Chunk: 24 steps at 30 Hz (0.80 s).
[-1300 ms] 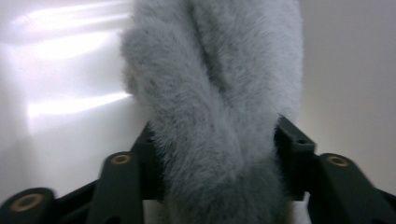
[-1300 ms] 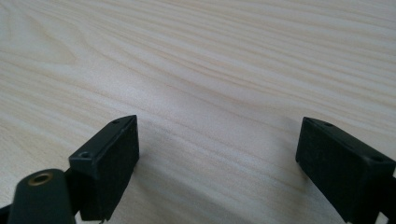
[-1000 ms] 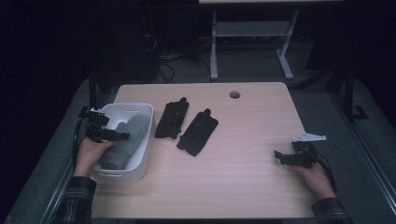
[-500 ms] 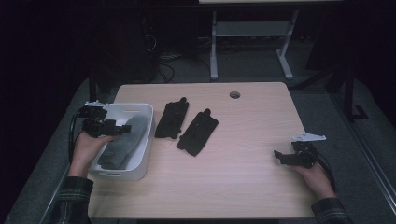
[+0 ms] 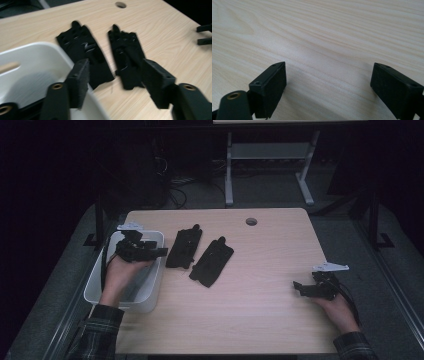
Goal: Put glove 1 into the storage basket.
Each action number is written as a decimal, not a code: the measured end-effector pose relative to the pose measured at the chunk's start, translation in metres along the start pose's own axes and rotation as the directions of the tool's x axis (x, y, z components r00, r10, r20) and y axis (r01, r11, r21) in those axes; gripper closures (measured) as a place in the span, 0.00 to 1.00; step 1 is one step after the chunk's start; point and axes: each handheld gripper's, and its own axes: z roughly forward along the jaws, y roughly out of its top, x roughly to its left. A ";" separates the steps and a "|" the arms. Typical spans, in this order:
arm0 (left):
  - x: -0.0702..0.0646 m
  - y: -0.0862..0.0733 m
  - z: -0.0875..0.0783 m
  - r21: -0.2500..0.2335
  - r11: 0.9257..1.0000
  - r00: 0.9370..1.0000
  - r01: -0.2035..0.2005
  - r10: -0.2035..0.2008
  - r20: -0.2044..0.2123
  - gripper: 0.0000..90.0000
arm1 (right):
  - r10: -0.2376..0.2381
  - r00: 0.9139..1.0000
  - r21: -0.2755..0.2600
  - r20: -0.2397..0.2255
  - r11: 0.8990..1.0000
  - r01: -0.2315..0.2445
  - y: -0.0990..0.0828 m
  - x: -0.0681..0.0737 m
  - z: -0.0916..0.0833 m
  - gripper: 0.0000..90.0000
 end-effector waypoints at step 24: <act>-0.077 0.025 0.093 0.117 0.986 0.986 -0.118 0.103 0.131 0.99 | -0.014 1.000 -0.003 -0.005 1.000 0.014 0.000 0.000 0.000 0.15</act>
